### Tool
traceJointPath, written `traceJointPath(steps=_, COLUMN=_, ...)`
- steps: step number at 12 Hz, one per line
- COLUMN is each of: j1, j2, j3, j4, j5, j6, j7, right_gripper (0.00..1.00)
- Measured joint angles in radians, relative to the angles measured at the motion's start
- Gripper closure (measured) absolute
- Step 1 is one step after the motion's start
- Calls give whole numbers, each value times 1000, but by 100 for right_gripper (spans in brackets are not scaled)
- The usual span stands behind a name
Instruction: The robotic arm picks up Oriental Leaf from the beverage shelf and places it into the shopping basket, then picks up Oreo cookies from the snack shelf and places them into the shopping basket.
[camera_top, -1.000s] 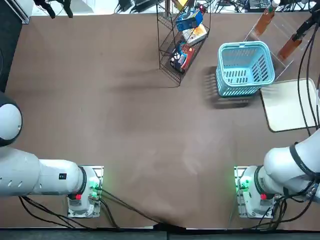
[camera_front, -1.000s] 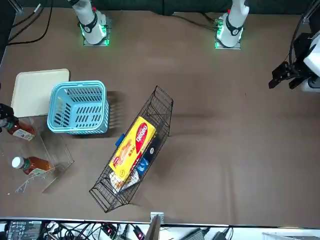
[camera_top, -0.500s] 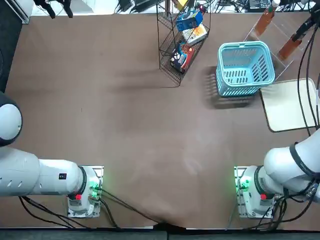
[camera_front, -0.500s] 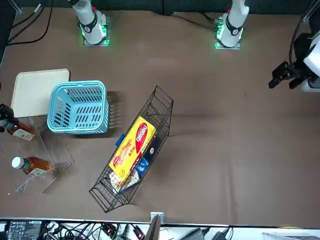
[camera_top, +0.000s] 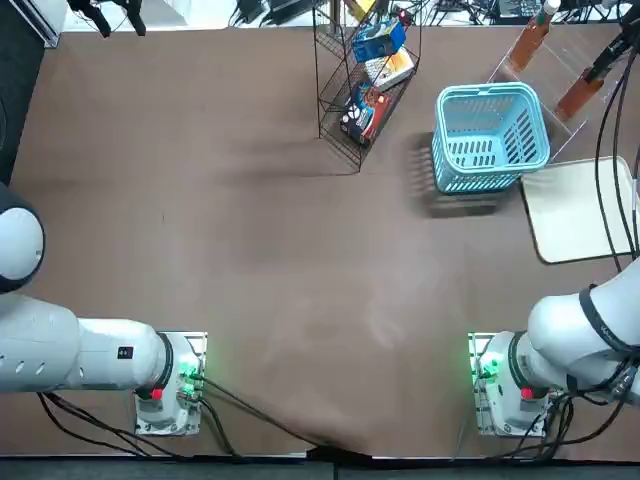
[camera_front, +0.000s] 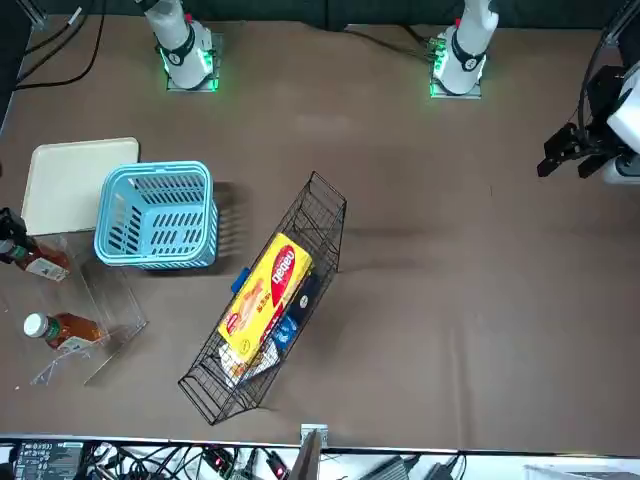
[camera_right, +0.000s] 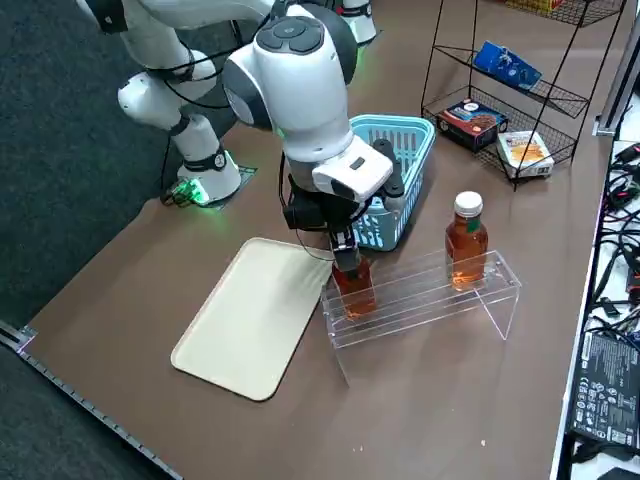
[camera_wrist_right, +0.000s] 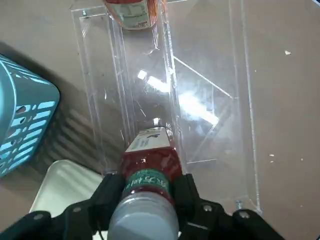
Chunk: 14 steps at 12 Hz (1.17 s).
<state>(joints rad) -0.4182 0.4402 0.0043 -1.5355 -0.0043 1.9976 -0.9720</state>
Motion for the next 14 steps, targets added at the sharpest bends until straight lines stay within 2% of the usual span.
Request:
traceJointPath(steps=3, j1=0, j2=-4, j3=2, j4=3, j5=0, j6=4, j7=-3, right_gripper=44)
traceJointPath(steps=6, j1=2, j2=-44, j3=9, j4=12, j5=0, j6=-28, j7=-3, right_gripper=44)
traceJointPath(steps=11, j1=3, j2=-131, j3=10, j4=86, j5=0, j6=-207, j7=-3, right_gripper=44)
traceJointPath(steps=14, j1=13, j2=-174, j3=18, j4=116, j5=0, j6=-274, j7=0, right_gripper=44)
